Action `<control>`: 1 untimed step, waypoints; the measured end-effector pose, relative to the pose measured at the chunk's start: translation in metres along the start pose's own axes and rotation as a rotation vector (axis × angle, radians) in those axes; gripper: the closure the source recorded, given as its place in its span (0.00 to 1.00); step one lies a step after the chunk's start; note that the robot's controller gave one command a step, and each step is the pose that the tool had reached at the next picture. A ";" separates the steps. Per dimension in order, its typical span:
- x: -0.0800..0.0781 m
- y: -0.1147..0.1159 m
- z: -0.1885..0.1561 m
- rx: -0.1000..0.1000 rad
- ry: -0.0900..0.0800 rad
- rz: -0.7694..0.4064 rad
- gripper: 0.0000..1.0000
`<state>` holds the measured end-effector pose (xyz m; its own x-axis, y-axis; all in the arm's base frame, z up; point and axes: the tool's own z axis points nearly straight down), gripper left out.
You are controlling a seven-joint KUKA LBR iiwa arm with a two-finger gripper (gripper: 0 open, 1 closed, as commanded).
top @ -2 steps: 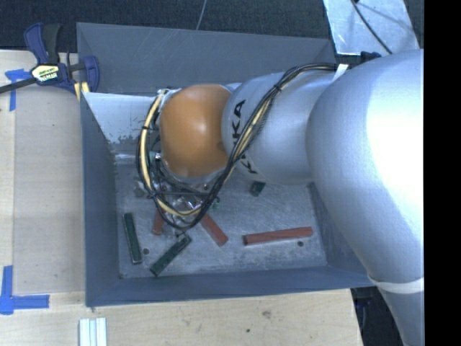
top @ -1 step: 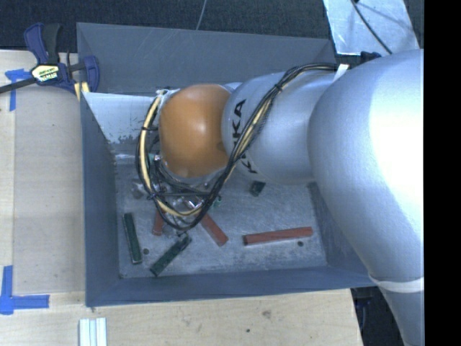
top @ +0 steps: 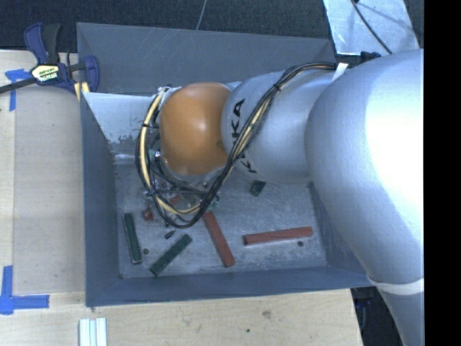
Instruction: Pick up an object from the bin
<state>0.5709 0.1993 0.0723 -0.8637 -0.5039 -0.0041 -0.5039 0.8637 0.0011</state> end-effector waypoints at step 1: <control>0.000 0.000 0.000 0.000 0.000 0.000 1.00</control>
Offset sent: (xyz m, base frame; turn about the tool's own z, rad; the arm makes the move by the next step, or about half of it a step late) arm 0.0001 0.0000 0.0548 0.0000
